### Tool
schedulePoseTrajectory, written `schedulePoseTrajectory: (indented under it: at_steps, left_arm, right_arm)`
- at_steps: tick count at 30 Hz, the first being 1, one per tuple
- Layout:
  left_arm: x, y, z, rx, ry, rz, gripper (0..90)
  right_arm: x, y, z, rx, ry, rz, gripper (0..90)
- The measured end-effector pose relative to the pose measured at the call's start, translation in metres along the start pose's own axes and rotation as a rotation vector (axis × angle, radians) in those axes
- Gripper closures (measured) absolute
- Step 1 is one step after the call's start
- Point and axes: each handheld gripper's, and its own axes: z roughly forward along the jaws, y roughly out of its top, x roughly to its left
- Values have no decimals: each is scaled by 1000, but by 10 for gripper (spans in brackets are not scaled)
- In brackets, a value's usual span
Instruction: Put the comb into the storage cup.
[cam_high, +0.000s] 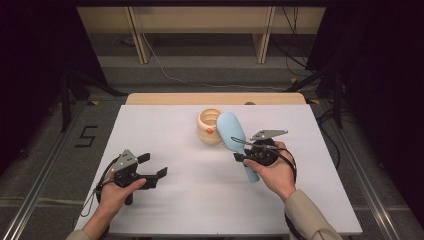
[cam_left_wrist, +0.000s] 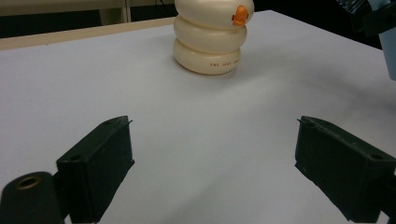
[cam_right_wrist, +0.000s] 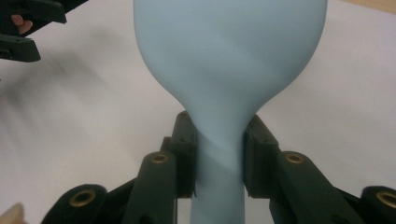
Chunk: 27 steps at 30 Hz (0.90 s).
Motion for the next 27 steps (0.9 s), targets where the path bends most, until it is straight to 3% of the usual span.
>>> schedulePoseTrajectory:
  at_steps: [15, 27]
  left_arm:
    - [-4, 4, 0, 11, 32, 7, 0]
    - [-21, 8, 10, 7, -17, 28, 0]
  right_arm:
    - [3, 1, 1, -16, 6, -5, 704]
    - [5, 2, 2, -37, 3, -1, 704]
